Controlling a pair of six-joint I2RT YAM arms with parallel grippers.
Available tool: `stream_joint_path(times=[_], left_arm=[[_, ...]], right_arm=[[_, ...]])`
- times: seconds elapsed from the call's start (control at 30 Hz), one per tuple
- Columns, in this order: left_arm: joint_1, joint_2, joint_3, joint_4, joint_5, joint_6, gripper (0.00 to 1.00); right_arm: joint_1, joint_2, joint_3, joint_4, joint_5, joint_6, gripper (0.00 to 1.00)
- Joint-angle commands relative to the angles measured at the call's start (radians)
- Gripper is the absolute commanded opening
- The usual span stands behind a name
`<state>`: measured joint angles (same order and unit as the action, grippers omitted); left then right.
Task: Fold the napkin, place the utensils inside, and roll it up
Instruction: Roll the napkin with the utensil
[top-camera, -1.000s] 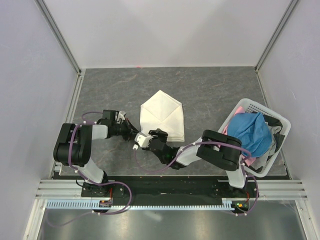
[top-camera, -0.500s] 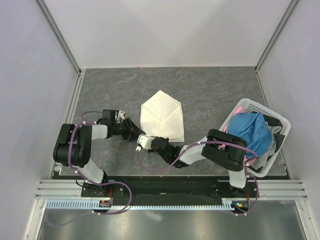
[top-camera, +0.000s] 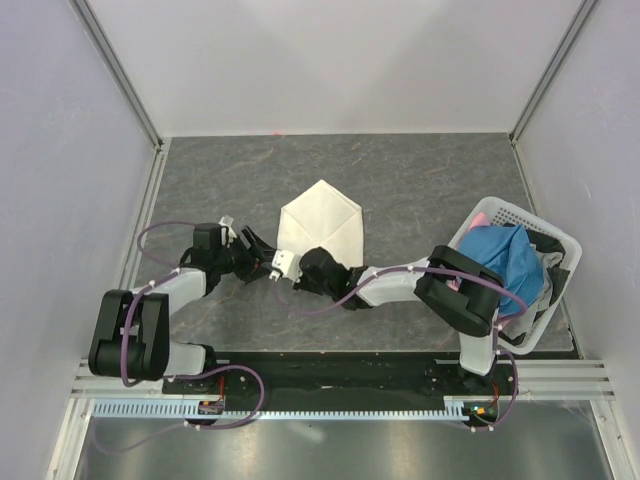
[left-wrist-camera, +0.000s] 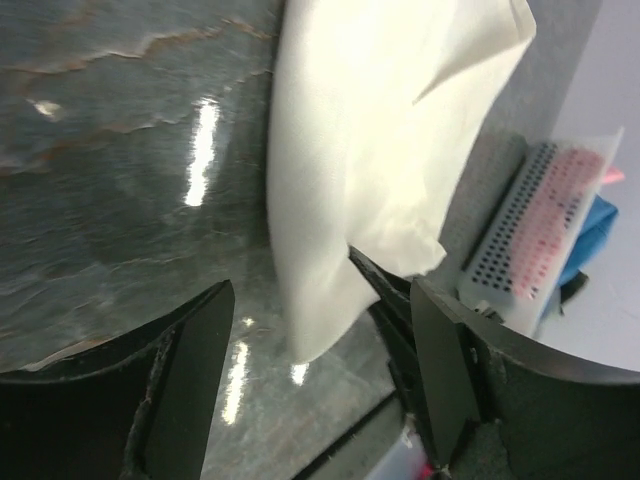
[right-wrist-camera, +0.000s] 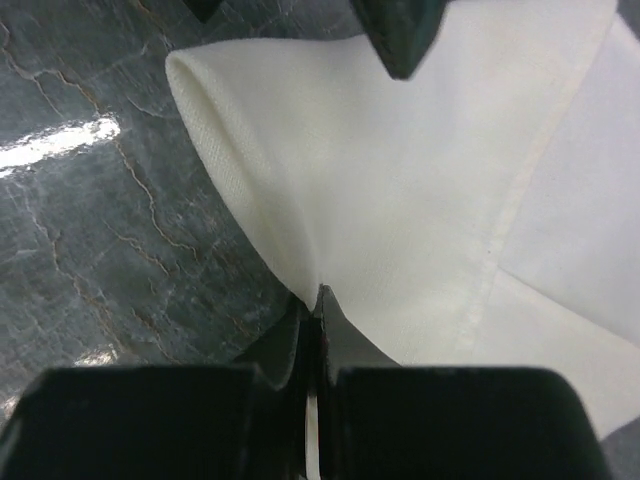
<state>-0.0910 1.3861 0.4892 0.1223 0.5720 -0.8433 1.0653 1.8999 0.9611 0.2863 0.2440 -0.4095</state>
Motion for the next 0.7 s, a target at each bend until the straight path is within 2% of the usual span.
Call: stream_joint_path(times=[0.0, 0.23, 0.4, 0.53, 0.67], left_arm=[[0.007, -0.116, -0.076, 0.039, -0.173, 0.061, 0.80], [0.007, -0.229, -0.161, 0.140, -0.244, 0.102, 0.83], [0.004, -0.274, -0.202, 0.260, -0.198, 0.179, 0.83], [-0.007, -0.285, -0.221, 0.338, -0.158, 0.222, 0.83], [-0.024, -0.263, -0.225, 0.407, -0.126, 0.277, 0.83]], right_arm=[[-0.057, -0.048, 0.083, -0.222, -0.242, 0.113, 0.00], [-0.156, -0.016, 0.223, -0.433, -0.495, 0.164, 0.00], [-0.232, 0.066, 0.374, -0.614, -0.662, 0.215, 0.00], [-0.283, 0.149, 0.494, -0.755, -0.852, 0.233, 0.00], [-0.320, 0.249, 0.599, -0.887, -0.937, 0.233, 0.00]])
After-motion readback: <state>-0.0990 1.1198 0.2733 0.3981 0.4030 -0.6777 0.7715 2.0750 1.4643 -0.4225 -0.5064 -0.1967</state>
